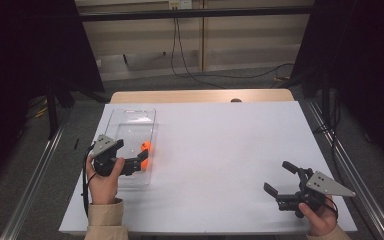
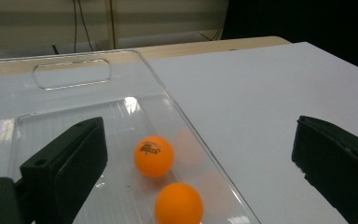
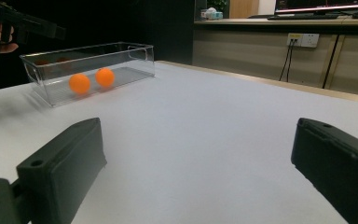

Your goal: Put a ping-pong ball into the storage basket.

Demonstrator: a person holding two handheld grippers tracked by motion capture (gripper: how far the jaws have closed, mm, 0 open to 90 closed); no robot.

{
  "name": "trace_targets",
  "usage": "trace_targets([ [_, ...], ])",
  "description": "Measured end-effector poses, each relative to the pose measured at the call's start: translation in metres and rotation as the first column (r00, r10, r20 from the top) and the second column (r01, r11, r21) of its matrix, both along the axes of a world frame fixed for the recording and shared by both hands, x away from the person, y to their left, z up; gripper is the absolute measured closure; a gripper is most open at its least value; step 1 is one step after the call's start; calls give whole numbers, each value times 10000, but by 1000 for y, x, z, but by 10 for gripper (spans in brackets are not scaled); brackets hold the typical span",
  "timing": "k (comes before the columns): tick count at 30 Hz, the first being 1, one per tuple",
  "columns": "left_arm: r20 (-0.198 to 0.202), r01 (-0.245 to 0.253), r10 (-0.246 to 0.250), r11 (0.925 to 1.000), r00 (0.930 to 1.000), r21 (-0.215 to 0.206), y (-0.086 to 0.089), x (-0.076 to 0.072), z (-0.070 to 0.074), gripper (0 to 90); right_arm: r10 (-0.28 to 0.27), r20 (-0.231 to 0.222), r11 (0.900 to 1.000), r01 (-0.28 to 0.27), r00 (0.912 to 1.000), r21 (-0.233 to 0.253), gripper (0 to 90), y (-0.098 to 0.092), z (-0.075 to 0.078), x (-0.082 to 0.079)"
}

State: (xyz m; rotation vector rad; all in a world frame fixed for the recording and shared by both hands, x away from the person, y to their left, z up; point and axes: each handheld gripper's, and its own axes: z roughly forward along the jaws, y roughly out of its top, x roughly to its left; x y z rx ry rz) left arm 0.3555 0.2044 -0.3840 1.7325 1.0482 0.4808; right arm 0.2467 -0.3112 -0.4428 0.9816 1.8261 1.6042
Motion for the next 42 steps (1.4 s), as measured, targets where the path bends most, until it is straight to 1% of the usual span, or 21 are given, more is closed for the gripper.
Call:
trace_targets([
  [1,15,39,-39,10000,10000,-54,0,-1,0,34,-5,5,10000,5,10000,-10,22,0,0,0],
  [3,187,77,-73,9997,9998,-218,0,-3,0,34,-16,14,10000,16,10000,-21,21,0,0,0],
  [6,378,118,-105,9994,9992,-328,2,-7,2,34,-17,9,10000,17,10000,-26,22,0,0,0],
  [7,418,104,-91,9994,9991,-317,3,-8,2,34,-13,9,10000,13,10000,-25,22,0,0,0],
  [8,431,62,-53,9997,9991,-218,4,-9,2,34,-14,22,10000,14,10000,-29,21,0,0,0],
  [10,530,9,9,9994,9986,-335,5,-11,2,34,-20,28,10000,20,10000,-20,21,0,0,0],
  [14,513,160,-145,9994,9986,-305,6,-14,-1,34,-7,50,10000,7,10000,-31,21,0,0,1],
  [17,611,72,-48,9992,9981,-382,7,-16,-3,34,3,45,10000,-3,10000,-36,21,0,0,1],
  [18,667,29,-3,9993,9978,-383,8,-17,-4,34,5,46,10000,-5,10000,-41,22,0,0,1],
  [21,660,97,-83,9997,9978,-212,9,-19,-7,34,2,65,10000,-1,10000,-27,21,0,0,1],
  [24,744,206,-184,9994,9971,-290,11,-22,-8,34,33,60,10000,-33,10000,-18,21,0,1,1],
  [26,811,145,-127,9996,9966,-222,12,-24,-9,34,34,75,10000,-33,10000,-17,21,0,1,1],
  [27,806,195,-179,9996,9966,-191,13,-24,-9,34,35,83,10000,-35,10000,-38,21,0,1,1],
  [29,792,176,-160,9997,9967,-196,13,-26,-10,34,35,63,10000,-35,10000,-39,21,0,1,1],
  [31,874,219,-200,9995,9960,-214,15,-28,-11,34,34,59,10000,-34,10000,-42,21,0,1,1],
  [32,879,206,-189,9996,9960,-183,16,-29,-12,34,33,62,10000,-33,10000,-47,21,0,1,1],
  [33,912,176,-153,9995,9957,-244,16,-30,-13,34,33,60,10000,-33,10000,-48,21,0,1,1],
  [35,979,99,-87,9999,9952,-116,16,-32,-14,34,41,76,10000,-41,10000,-49,21,0,1,1],
  [39,1149,112,-108,9999,9933,-28,17,-39,-17,34,33,71,10000,-33,10000,-42,21,0,1,1],
  [41,1208,71,-57,9999,9927,-113,17,-42,-19,34,39,72,10000,-39,10000,-29,21,0,1,1],
  [42,1223,65,-55,10000,9925,-74,17,-43,-20,34,43,73,10000,-43,10000,-52,21,0,1,1],
])
